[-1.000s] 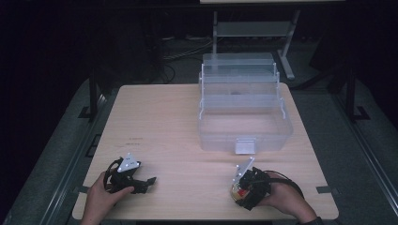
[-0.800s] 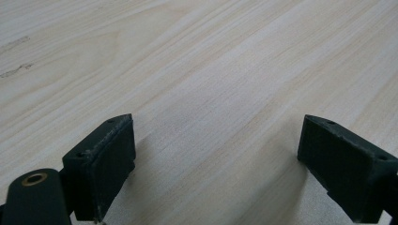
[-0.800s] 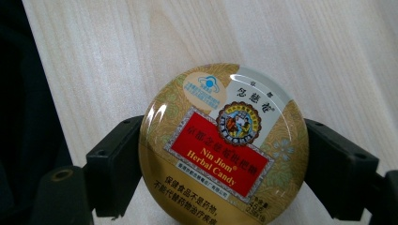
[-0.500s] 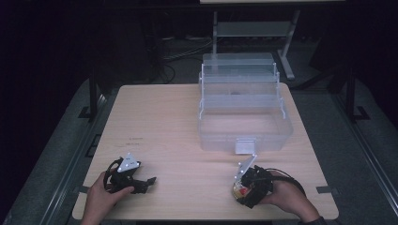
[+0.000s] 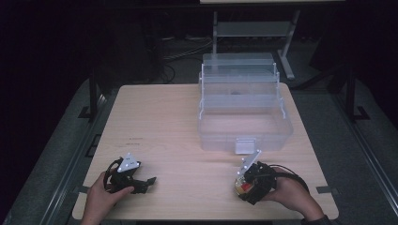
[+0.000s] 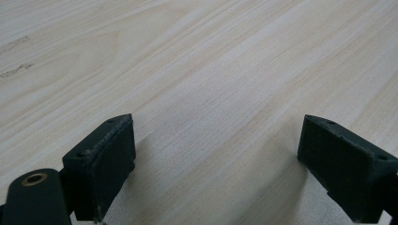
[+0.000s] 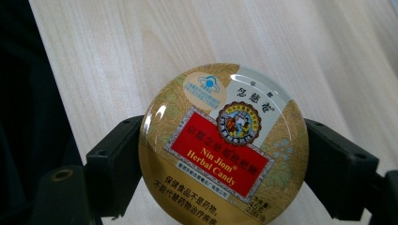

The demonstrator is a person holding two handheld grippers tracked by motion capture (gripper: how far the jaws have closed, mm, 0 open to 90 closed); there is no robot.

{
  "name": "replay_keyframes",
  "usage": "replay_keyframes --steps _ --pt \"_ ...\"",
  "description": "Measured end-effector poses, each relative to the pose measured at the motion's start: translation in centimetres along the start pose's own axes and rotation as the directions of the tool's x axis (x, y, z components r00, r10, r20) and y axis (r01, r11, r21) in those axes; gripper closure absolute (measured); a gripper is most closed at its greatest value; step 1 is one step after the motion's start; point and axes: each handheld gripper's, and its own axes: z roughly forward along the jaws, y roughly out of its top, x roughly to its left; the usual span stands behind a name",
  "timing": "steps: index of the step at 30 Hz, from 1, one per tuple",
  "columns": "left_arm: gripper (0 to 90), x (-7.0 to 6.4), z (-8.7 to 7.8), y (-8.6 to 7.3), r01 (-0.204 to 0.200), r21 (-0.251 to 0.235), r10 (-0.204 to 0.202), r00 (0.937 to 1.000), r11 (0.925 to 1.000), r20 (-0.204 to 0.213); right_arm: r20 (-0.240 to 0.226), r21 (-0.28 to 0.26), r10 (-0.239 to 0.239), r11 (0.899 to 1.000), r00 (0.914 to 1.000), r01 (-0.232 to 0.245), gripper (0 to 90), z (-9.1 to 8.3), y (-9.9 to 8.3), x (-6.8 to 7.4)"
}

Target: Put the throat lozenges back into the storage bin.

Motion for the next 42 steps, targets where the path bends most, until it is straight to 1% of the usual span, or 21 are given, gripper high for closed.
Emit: replay_keyframes --steps 17,31,36,42 --pt "10.7 0.0 0.0 0.0 0.0 0.002 0.0 1.0 1.0 0.001 0.03 -0.021 0.009 1.0 0.9995 -0.008 19.6 -1.9 0.5 -0.7" --pt "10.7 0.0 0.0 0.0 0.0 0.003 0.0 1.0 1.0 0.0 0.032 -0.021 0.011 1.0 0.9994 -0.01 19.6 -2.9 0.9 -1.2" --pt "10.7 0.0 0.0 0.0 0.0 0.003 0.0 1.0 1.0 0.0 0.041 -0.028 0.011 1.0 0.9991 -0.01 19.6 -3.6 0.9 -1.5" --pt "10.7 0.0 0.0 0.0 0.0 0.003 0.0 1.0 1.0 0.0 0.053 -0.04 0.024 0.999 0.9983 -0.022 19.6 -4.5 0.9 -1.9"
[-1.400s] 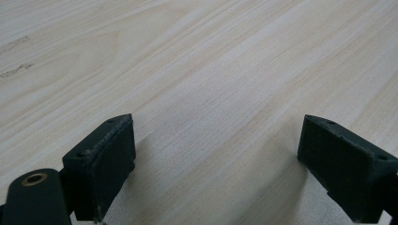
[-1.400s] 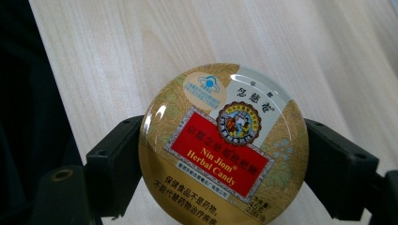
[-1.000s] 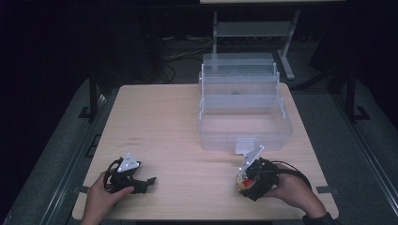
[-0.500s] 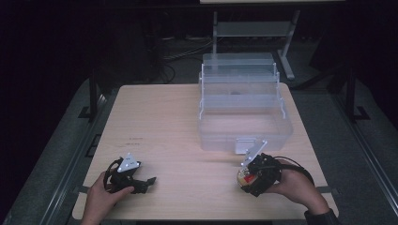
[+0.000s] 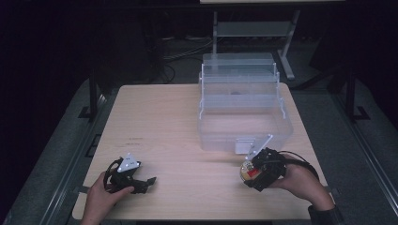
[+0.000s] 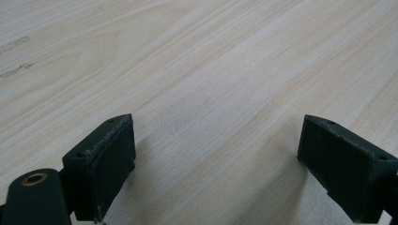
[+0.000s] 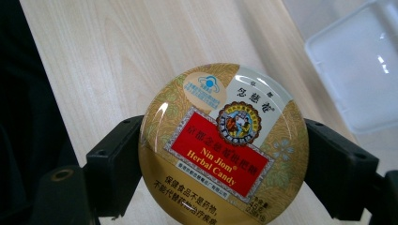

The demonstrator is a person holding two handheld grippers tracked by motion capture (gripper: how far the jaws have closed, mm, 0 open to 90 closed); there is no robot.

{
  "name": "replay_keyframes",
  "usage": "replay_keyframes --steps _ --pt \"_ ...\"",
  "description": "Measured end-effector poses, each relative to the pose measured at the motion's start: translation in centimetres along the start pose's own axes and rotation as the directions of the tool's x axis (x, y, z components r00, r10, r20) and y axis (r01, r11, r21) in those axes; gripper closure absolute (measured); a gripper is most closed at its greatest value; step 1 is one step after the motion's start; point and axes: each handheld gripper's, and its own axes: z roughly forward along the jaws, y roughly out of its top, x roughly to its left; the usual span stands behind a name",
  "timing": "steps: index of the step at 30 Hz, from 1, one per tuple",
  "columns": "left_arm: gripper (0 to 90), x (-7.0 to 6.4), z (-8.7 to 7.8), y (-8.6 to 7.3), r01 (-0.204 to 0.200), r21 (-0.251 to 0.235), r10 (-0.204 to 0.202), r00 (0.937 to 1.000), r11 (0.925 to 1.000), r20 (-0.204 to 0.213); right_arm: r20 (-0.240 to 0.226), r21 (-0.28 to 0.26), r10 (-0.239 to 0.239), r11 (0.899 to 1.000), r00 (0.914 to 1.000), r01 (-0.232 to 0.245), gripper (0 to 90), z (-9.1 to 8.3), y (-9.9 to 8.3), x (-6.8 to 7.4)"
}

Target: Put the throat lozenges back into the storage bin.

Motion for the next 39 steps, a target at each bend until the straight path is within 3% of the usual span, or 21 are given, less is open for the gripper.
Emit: replay_keyframes --steps 39 --pt "10.7 0.0 0.0 0.0 0.0 -0.002 0.0 1.0 1.0 -0.001 0.058 -0.036 0.07 0.997 0.9959 -0.068 19.6 -4.4 0.7 -4.1"
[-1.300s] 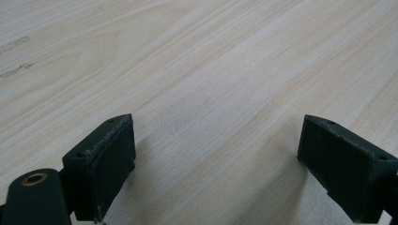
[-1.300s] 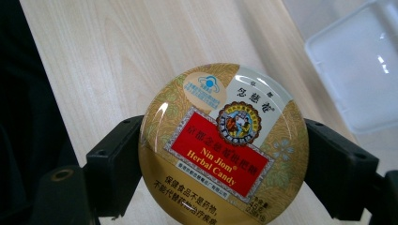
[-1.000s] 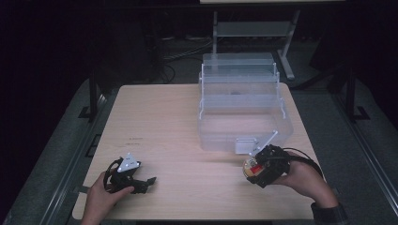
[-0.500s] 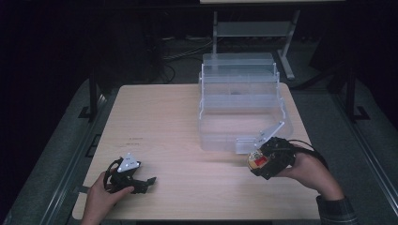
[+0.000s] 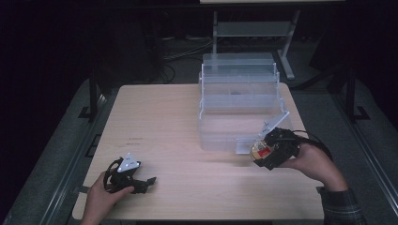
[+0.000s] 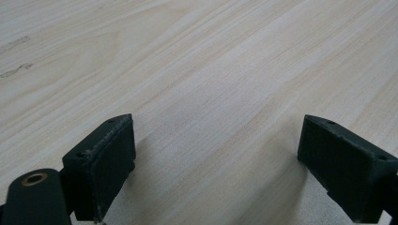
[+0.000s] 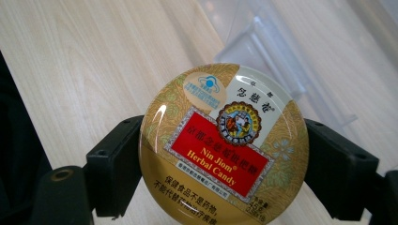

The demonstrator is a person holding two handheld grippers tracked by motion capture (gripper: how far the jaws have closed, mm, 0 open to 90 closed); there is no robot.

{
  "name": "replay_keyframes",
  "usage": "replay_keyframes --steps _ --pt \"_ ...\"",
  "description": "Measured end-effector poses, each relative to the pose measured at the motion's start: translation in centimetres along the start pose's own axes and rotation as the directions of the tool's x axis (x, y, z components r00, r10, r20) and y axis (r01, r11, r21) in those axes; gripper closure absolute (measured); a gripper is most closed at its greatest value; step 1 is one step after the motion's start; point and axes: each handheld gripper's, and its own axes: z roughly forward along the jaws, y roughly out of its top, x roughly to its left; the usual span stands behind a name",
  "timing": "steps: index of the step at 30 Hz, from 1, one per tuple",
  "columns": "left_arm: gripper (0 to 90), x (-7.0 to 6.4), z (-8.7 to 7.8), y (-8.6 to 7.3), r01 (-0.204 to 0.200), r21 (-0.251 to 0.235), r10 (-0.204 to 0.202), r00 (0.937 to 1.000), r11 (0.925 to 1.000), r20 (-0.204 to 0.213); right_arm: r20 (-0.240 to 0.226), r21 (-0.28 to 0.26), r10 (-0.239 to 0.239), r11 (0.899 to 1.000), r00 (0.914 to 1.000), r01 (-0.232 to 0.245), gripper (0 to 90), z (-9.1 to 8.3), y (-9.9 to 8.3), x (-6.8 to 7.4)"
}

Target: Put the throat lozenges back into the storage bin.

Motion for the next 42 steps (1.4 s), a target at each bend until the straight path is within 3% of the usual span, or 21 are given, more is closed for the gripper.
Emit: replay_keyframes --steps 15,42 --pt "10.7 0.0 0.0 0.0 0.0 0.0 0.0 1.0 1.0 0.001 0.028 0.003 0.021 1.0 0.9994 -0.021 19.6 -0.7 0.6 -1.6" --pt "10.7 0.0 0.0 0.0 -0.001 0.0 0.001 1.0 1.0 0.0 0.078 -0.014 0.126 0.992 0.989 -0.125 19.6 -1.2 0.0 -5.2"
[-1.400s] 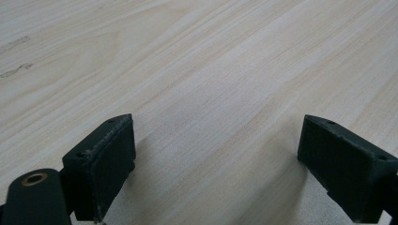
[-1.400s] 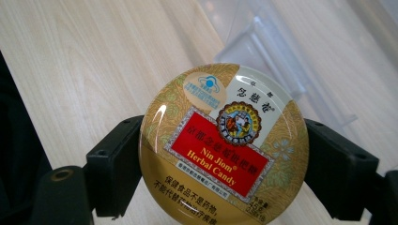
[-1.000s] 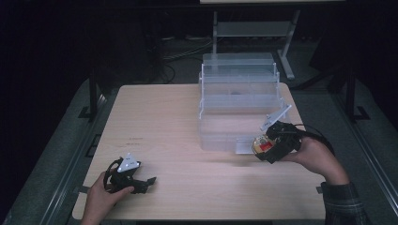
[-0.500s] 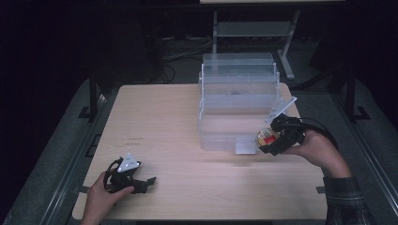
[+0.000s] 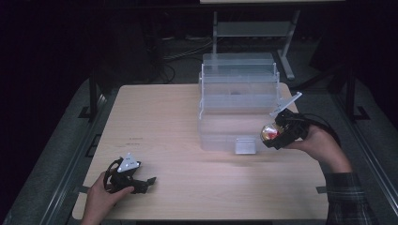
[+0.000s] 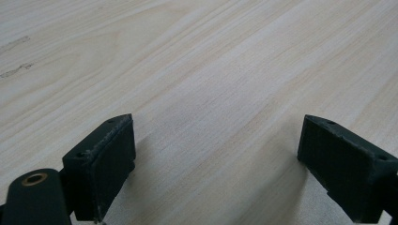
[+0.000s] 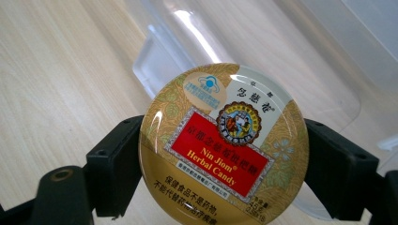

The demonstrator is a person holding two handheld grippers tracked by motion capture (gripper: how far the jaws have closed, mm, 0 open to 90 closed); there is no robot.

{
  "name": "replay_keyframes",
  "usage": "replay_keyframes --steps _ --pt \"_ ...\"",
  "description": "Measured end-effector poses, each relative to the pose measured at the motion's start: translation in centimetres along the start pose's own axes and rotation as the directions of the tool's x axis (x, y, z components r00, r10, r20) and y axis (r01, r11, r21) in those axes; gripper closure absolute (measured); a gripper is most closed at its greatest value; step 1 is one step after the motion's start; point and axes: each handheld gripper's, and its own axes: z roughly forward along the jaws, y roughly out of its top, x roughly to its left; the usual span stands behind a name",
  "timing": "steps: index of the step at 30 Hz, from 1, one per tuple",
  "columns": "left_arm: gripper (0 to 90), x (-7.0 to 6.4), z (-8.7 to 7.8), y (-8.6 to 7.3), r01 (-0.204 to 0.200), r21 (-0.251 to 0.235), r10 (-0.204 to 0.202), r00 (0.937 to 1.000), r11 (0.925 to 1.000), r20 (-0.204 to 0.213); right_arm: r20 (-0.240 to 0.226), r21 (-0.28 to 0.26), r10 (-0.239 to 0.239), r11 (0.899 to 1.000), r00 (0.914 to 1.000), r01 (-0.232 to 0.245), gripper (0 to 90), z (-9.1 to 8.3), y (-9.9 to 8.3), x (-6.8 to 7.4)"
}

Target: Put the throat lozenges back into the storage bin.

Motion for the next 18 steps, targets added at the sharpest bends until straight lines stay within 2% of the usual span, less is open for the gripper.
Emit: replay_keyframes --steps 15,18 --pt "10.7 0.0 0.0 0.0 -0.002 0.002 0.002 1.0 1.0 0.0 0.045 0.005 0.055 0.998 0.9974 -0.055 19.6 0.4 -0.2 -2.3" --pt "10.7 0.0 0.0 0.0 -0.002 0.002 0.002 1.0 1.0 0.0 0.057 0.008 0.08 0.997 0.9952 -0.08 19.6 0.6 -0.2 -3.0"
